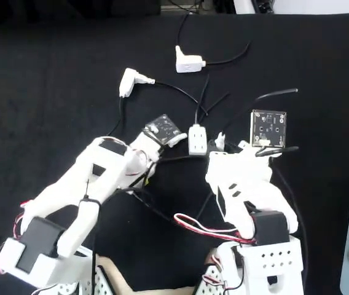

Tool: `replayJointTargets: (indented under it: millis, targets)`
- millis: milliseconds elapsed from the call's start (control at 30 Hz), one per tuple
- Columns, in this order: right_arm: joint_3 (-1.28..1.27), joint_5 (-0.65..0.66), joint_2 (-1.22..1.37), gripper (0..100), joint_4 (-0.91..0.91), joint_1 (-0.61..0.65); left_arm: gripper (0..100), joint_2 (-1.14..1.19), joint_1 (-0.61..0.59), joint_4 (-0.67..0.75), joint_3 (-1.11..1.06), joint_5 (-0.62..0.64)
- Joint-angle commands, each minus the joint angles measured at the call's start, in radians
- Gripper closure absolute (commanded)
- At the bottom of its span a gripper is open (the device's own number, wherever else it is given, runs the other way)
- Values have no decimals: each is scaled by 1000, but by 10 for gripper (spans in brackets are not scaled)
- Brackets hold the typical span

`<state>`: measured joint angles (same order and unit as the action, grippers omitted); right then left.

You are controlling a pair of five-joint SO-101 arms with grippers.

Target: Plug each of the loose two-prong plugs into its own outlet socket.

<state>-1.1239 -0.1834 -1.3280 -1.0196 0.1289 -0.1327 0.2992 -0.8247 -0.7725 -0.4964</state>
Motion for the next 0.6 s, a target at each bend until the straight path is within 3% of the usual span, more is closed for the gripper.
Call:
replayJointTargets:
  millis: [0, 167, 367, 567]
  targets:
    - [5, -11, -13, 987, 11, -11, 913, -60, 7, -104, 45, 71]
    - [-4, -11, -13, 987, 12, -8, 734, -98, -5, -124, 45, 152]
    - [-4, -5, -13, 987, 12, -2, 742, -272, -85, -187, 45, 157]
    - [2, -3, -12, 987, 20, 150, 743, -531, -228, -265, -28, 164]
